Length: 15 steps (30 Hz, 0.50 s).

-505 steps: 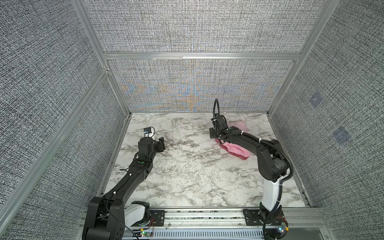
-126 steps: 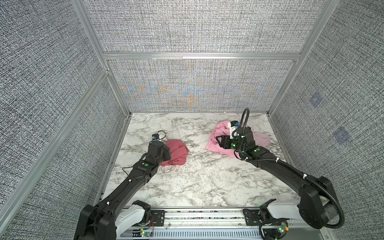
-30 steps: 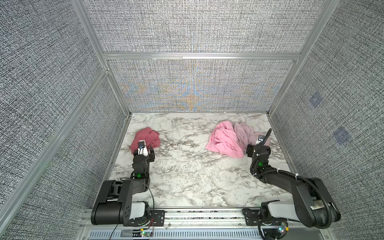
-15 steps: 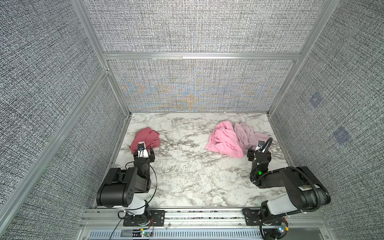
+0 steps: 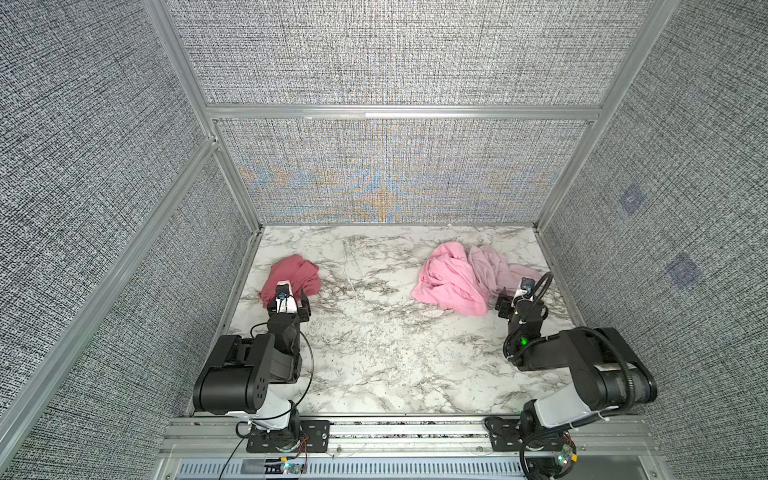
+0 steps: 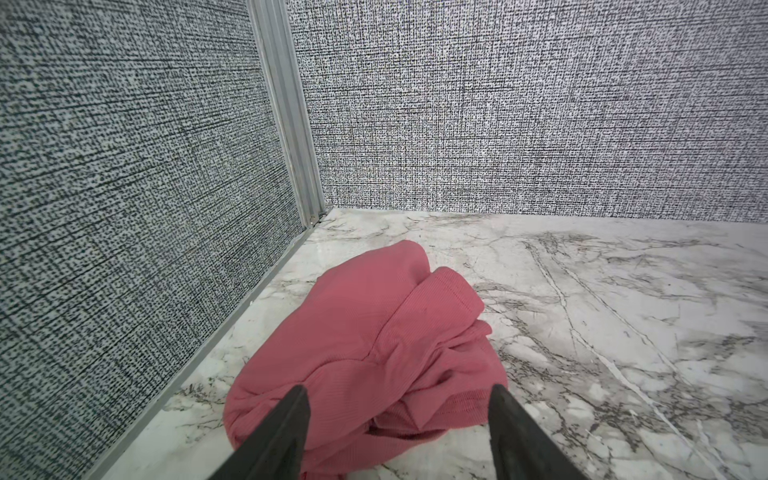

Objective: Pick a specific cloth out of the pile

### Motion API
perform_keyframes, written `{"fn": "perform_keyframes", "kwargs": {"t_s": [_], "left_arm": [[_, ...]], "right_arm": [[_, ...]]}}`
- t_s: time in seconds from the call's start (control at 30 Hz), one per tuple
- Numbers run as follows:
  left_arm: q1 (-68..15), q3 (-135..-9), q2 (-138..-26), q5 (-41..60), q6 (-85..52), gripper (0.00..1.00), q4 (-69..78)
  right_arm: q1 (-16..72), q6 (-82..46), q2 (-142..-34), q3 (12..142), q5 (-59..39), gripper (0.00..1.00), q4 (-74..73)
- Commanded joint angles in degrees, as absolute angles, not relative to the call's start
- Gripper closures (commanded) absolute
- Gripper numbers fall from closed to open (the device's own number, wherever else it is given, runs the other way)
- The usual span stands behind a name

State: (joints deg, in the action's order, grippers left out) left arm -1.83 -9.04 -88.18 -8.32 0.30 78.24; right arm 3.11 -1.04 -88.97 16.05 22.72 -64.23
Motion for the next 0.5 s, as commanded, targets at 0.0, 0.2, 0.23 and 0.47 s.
{"fn": "perform_keyframes", "kwargs": {"t_s": [0.0,0.2,0.23,0.47], "left_arm": [[-1.77,-9.30,-88.18,-6.86,1.41,0.30,78.73],[-1.84,-9.49,-88.26,-6.33,1.54,0.21,78.26],[-1.84,-9.53,-88.24,-6.20,1.52,0.17,78.27],[-1.71,-9.67,-88.24,-5.89,1.53,0.01,78.05]], "right_arm": [[2.24,-2.47,-89.02,16.97,20.44,0.17,-62.43],[1.05,-3.12,-88.79,17.49,18.11,0.05,-61.15],[1.01,-3.08,-88.77,17.49,17.95,0.02,-61.05],[0.35,-3.52,-88.77,17.74,16.63,0.01,-60.50]]}}
